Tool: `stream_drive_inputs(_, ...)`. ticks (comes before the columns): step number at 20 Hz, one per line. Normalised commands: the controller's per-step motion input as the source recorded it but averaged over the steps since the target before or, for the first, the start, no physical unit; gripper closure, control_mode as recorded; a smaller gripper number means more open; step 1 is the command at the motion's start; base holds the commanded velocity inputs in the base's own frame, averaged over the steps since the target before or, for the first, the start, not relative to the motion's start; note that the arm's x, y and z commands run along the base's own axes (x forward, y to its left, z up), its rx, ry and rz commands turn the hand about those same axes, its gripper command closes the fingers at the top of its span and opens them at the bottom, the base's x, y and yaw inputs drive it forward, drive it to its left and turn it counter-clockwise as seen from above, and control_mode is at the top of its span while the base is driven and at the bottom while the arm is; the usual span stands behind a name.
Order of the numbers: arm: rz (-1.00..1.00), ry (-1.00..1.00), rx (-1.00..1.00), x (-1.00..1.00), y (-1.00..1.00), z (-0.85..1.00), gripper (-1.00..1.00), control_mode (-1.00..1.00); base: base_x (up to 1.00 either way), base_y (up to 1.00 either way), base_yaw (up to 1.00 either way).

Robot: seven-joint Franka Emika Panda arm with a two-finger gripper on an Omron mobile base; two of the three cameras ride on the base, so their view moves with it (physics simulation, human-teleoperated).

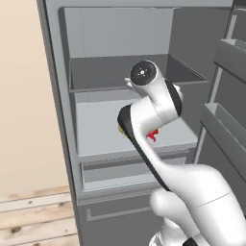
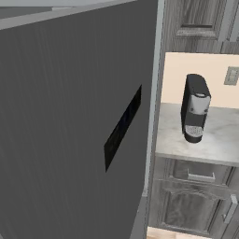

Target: Take the cheese, fish, and corn from the fridge and place them on the plate on the dining counter to create an appetizer plate.

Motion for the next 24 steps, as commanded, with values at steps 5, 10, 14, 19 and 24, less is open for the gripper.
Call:
stream_drive_inputs(5,0.01,0.0,0.0,-0.73,0.01,0.0,1.0,-1.0,0.0,0.0,0.0)
stream_drive_inputs(10,0.0,0.0,0.0,0.0,0.0,0.0,1.0,1.0,-0.79,0.04,0.08)
stream_drive_inputs(14,0.0,0.0,0.0,0.0,0.0,0.0,1.0,1.0,-0.76,0.23,0.13)
stream_drive_inputs(19,0.0,0.0,0.0,0.0,0.0,0.0,1.0,1.0,-0.49,0.53,0.26)
stream_drive_inputs(24,0.0,0.0,0.0,0.0,0.0,0.0,1.0,1.0,-0.25,0.29,0.47)
